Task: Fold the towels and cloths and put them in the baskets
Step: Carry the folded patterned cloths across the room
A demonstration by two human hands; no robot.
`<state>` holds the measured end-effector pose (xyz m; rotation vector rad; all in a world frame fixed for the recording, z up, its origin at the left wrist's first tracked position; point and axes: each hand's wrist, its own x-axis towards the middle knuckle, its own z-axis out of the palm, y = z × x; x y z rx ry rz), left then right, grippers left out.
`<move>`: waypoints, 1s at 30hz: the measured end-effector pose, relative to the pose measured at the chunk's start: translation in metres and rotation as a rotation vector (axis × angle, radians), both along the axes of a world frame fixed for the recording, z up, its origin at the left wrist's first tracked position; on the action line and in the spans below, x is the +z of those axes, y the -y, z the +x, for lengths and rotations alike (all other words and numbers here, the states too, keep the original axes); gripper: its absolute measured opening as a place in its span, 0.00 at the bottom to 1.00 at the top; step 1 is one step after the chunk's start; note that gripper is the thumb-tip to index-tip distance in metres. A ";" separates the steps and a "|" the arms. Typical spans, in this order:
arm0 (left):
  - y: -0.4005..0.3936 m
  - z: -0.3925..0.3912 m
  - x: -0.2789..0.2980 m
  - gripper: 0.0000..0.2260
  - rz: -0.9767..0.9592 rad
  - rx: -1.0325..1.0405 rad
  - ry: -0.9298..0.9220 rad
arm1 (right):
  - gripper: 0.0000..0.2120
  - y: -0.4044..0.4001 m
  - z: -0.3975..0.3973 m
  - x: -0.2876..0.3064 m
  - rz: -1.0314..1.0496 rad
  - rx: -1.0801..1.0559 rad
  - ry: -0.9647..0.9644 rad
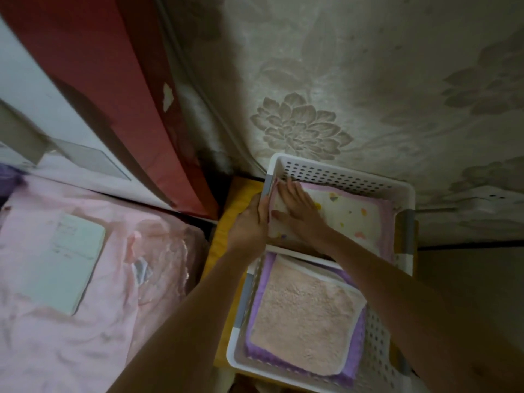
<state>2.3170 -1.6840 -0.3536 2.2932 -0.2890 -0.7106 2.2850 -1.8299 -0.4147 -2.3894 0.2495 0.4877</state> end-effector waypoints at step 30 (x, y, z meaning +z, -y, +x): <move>0.065 -0.055 -0.012 0.27 0.540 -0.700 0.268 | 0.38 0.041 -0.087 0.035 -0.345 -0.578 -0.109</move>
